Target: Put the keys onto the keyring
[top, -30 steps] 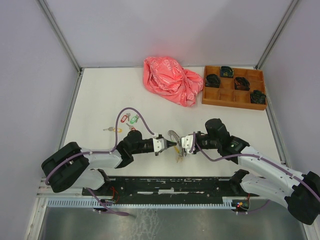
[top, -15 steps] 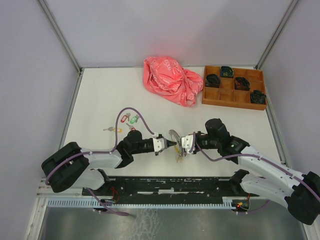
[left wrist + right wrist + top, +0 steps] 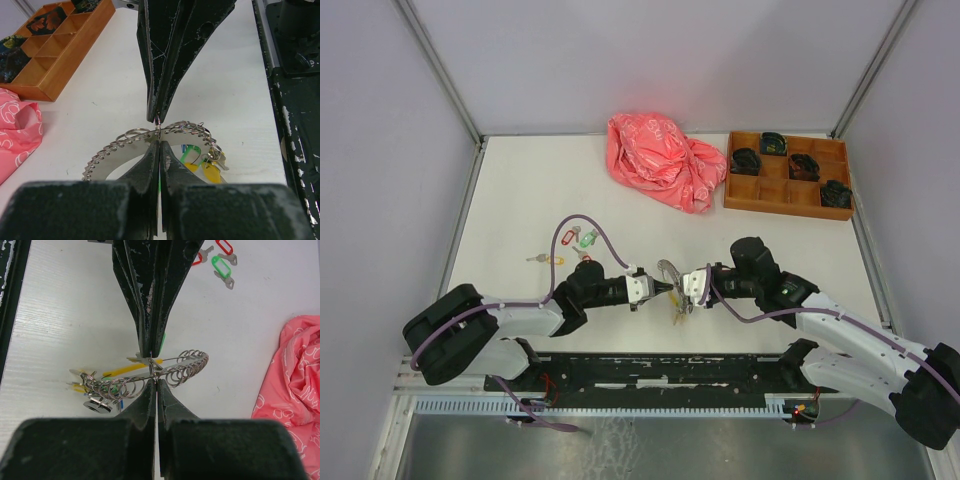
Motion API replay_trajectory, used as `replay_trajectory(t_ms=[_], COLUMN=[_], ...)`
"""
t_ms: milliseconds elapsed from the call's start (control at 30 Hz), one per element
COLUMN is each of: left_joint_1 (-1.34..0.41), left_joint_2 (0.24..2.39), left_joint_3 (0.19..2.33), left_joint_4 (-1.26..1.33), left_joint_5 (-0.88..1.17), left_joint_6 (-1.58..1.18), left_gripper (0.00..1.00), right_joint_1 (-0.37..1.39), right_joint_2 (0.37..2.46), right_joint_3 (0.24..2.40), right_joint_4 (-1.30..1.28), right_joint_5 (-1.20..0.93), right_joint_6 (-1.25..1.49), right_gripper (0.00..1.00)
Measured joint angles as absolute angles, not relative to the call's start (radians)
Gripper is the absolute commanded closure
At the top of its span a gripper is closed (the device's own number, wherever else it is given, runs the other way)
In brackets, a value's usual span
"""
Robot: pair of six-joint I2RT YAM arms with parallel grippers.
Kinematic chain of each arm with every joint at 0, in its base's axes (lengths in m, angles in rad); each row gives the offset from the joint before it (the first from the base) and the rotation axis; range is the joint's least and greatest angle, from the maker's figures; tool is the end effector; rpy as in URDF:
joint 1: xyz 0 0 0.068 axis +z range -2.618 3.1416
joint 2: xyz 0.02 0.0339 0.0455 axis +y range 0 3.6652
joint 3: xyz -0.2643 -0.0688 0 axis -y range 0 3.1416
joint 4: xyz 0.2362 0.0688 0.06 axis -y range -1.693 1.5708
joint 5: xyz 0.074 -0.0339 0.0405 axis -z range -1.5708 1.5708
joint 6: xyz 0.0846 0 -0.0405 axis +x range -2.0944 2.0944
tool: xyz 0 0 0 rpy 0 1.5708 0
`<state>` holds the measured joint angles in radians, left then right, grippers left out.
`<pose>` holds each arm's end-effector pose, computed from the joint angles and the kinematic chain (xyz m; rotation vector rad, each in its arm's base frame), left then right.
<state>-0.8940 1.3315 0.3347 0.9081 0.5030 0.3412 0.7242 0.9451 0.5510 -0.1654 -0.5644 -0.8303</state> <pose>0.1458 -0.2466 0.1914 1.2879 1.1348 -0.8303 0.1420 0.1860 0.2152 -1.6741 1.2319 0.5339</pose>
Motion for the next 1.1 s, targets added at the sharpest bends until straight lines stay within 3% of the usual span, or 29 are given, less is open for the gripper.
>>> replay_trajectory(t_ms=[1100], left_joint_1=[-0.894], left_joint_2=[1.362], left_joint_3=[0.335], left_joint_4=[0.959], left_joint_5=[0.526], left_joint_6=[0.295], left_gripper=[0.97], right_joint_1=[0.725], right_joint_2=[0.945], right_joint_3=[0.551], right_joint_4=[-0.165], right_joint_5=[-0.561], right_joint_6=[-0.805], right_gripper=[0.99])
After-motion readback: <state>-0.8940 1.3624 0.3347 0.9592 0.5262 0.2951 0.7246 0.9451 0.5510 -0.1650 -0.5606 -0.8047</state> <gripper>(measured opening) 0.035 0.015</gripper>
